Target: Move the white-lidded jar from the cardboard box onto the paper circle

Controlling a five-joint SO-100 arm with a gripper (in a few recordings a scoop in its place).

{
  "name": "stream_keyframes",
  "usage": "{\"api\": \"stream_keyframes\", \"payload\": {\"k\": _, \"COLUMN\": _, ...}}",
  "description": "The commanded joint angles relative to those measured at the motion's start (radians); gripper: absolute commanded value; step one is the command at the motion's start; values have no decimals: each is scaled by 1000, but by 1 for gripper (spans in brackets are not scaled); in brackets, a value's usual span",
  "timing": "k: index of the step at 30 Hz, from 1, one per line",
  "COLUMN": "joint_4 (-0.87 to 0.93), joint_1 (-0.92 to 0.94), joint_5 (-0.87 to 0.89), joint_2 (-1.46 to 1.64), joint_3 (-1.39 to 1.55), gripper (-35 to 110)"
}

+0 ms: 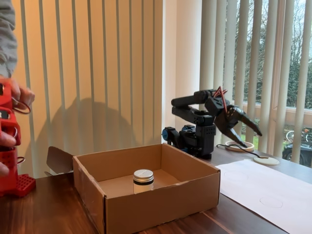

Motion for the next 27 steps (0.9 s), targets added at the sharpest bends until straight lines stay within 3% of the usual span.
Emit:
{"api": "stream_keyframes", "payload": {"k": 1, "joint_4": -61, "joint_1": 51, "joint_5": -202, "joint_2": -175, "joint_3": -212, "gripper": 27}}
{"api": "stream_keyframes", "payload": {"k": 10, "joint_4": -278, "joint_1": 385, "joint_5": -723, "joint_2": -308, "joint_3": -302, "gripper": 35}}
{"api": "stream_keyframes", "payload": {"k": 15, "joint_4": -437, "joint_1": 566, "joint_5": -894, "joint_2": -465, "joint_3": -376, "gripper": 35}}
{"api": "stream_keyframes", "payload": {"k": 27, "joint_4": -540, "joint_1": 908, "joint_5": -1206, "joint_2": -991, "joint_3": -712, "gripper": 38}}
